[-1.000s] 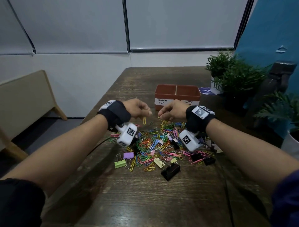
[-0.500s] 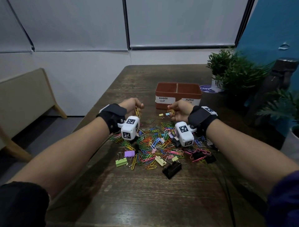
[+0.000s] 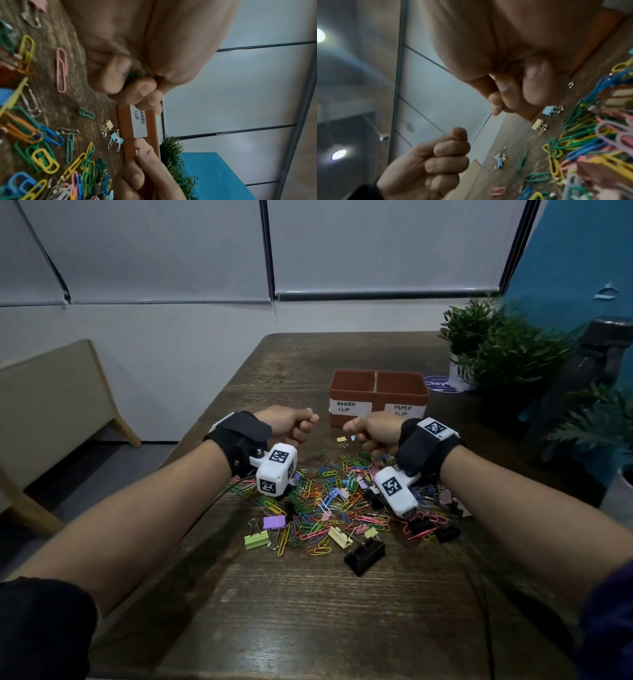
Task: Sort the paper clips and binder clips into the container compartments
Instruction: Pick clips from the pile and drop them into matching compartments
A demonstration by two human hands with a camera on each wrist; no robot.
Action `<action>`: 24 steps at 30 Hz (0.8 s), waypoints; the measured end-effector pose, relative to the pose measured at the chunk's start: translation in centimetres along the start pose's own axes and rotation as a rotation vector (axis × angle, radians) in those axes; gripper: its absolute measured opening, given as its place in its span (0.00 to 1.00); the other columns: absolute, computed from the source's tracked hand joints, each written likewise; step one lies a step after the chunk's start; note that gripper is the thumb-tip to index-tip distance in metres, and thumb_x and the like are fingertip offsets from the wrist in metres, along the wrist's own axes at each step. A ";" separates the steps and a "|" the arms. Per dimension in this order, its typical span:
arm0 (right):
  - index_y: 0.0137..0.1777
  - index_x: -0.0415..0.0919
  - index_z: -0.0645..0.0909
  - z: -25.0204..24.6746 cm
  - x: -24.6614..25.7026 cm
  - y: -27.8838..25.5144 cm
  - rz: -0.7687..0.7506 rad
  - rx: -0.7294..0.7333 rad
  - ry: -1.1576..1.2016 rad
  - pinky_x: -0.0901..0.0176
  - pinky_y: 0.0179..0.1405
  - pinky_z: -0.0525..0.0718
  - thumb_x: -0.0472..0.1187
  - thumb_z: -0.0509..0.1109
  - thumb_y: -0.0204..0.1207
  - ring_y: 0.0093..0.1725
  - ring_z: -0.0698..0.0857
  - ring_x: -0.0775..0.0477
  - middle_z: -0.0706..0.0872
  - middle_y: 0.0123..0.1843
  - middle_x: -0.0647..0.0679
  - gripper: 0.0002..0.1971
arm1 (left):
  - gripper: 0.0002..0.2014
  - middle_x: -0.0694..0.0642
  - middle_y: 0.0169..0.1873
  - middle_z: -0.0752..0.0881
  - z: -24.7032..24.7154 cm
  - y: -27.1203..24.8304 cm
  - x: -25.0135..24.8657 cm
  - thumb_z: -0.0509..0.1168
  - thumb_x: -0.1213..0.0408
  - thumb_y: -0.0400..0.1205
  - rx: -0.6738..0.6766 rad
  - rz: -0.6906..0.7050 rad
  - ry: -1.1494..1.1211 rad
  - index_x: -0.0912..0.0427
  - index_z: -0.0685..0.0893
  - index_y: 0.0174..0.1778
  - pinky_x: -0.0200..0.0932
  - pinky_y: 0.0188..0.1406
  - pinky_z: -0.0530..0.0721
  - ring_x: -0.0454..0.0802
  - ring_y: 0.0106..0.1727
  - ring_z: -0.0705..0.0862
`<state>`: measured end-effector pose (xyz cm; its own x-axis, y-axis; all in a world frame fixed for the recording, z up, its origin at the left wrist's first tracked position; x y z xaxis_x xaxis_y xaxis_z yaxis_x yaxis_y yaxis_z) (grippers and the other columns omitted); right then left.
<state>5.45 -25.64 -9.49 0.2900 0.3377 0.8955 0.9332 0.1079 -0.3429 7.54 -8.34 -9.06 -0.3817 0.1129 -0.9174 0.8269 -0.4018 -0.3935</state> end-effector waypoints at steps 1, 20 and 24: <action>0.54 0.46 0.79 0.2 0.3 -0.4 -0.027 0.001 -0.160 0.67 0.17 0.66 0.40 0.57 0.87 0.22 0.70 0.58 0.73 0.31 0.53 0.09 | 0.11 0.46 0.20 0.70 -0.1 -0.1 0.1 0.48 0.63 0.91 -0.009 0.003 0.017 0.56 0.76 0.50 0.30 0.11 0.59 0.39 0.16 0.65; 0.40 0.49 0.90 4.5 1.4 -0.9 -0.260 0.047 -1.147 0.56 0.45 0.86 0.44 0.81 0.71 0.44 0.86 0.53 0.90 0.41 0.53 0.03 | 0.10 0.45 0.40 0.89 3.2 -3.2 1.5 0.80 0.54 0.70 -0.068 0.090 1.548 0.49 0.92 0.46 0.40 0.43 0.81 0.44 0.45 0.84; 0.44 0.49 0.89 3.7 1.9 -0.9 -0.307 0.035 -1.066 0.58 0.44 0.85 0.45 0.80 0.71 0.46 0.86 0.53 0.88 0.41 0.55 0.04 | 0.06 0.46 0.44 0.89 3.1 -3.4 1.7 0.77 0.55 0.74 -0.036 0.139 1.519 0.47 0.91 0.46 0.40 0.47 0.79 0.44 0.48 0.84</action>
<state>4.32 -21.65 -8.56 -0.2994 0.9216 0.2472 0.9225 0.3457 -0.1715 2.81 -9.63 -9.14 0.4511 0.8832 -0.1282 0.8370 -0.4685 -0.2826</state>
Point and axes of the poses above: each hand's wrist, its own y-axis towards the middle knuckle, its own z-axis out of the palm, x = y × z, the point moved 7 cm from there along y, towards the middle knuckle
